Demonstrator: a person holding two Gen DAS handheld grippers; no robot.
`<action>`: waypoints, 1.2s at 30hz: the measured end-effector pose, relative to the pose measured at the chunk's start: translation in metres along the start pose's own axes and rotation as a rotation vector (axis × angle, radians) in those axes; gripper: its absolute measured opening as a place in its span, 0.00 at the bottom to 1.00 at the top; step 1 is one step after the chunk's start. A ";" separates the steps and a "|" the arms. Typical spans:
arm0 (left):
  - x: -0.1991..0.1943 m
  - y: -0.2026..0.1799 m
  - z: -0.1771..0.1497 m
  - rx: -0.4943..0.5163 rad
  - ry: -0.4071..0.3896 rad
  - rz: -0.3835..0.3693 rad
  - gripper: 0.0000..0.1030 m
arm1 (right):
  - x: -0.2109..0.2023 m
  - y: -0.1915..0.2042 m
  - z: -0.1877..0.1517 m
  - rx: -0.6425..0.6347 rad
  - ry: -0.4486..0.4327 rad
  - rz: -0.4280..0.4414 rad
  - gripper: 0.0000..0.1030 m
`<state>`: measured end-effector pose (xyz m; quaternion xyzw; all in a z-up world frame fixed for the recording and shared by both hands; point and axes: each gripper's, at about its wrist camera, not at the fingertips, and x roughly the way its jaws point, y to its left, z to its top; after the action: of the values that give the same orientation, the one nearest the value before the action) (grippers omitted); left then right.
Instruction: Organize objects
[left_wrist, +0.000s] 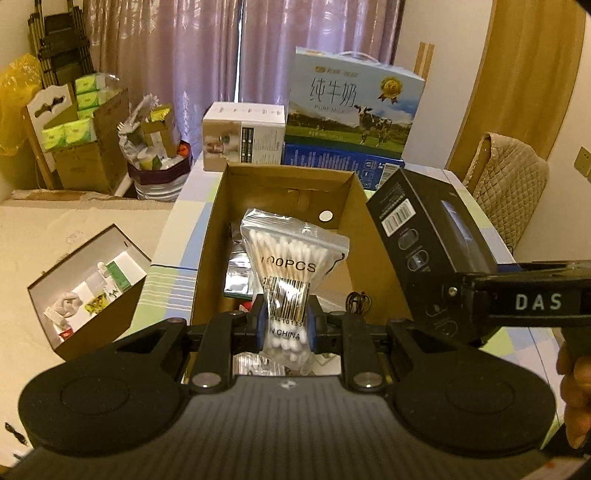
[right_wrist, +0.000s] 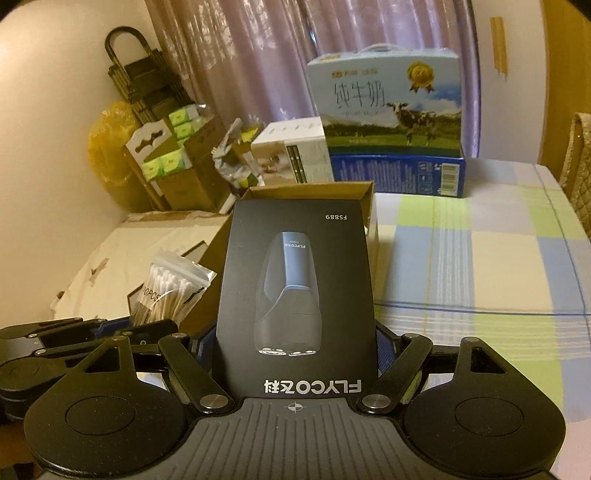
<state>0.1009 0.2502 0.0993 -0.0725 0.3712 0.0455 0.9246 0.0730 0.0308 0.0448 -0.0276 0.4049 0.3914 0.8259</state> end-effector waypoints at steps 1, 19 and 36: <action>0.006 0.004 0.000 -0.006 0.007 -0.012 0.23 | 0.008 0.000 0.002 0.003 -0.001 -0.005 0.74; -0.022 0.019 -0.021 -0.048 -0.037 0.032 0.97 | -0.008 -0.004 -0.014 -0.011 -0.009 -0.048 0.75; -0.081 -0.003 -0.077 -0.045 0.002 0.038 0.99 | -0.090 -0.008 -0.090 0.024 -0.018 -0.143 0.75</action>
<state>-0.0093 0.2315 0.1008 -0.0861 0.3724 0.0714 0.9213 -0.0126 -0.0634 0.0441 -0.0432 0.3991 0.3268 0.8556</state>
